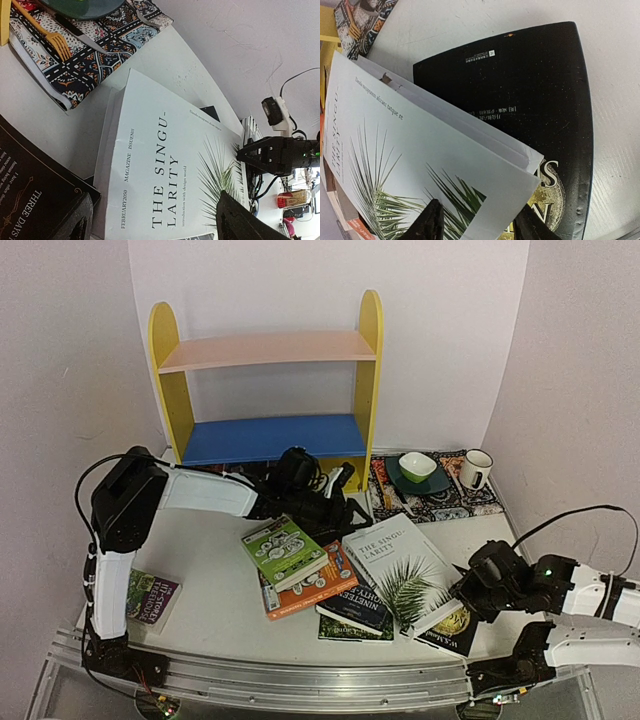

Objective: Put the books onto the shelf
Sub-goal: Pick up the book from the book pile.

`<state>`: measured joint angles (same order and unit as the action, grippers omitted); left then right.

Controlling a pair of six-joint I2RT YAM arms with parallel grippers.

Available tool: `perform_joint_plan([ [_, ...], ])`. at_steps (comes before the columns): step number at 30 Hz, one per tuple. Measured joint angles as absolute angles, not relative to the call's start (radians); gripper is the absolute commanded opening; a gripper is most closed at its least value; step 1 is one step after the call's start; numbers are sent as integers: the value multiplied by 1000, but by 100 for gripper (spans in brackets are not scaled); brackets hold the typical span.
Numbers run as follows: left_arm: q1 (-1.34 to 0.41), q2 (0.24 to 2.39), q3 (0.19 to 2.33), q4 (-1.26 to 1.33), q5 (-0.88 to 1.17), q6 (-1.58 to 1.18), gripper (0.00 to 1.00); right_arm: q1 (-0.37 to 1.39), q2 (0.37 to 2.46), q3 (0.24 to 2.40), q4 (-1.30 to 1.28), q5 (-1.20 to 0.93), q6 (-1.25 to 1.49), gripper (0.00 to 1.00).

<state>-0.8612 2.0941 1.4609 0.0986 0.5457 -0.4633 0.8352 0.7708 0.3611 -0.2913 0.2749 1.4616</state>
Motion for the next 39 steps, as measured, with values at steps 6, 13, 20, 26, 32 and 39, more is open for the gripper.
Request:
perform_joint_plan([
  [6, -860, 2136, 1512, 28, 519, -445, 85, 834, 765, 361, -301, 287, 1458, 22],
  [13, -860, 2182, 1566, -30, 524, -452, 74, 833, 722, 365, -331, 321, 1455, 5],
  [20, -860, 2200, 1594, -57, 585, -496, 43, 834, 685, 426, -388, 356, 1423, 0],
  [26, -850, 2200, 1604, -75, 611, -510, 21, 833, 680, 494, -472, 403, 1364, 0],
  [32, -843, 2199, 1604, -79, 631, -529, 13, 833, 682, 548, -513, 427, 1305, 0],
  [39, -832, 2154, 1604, -82, 638, -551, 12, 833, 685, 635, -544, 441, 1213, 0],
])
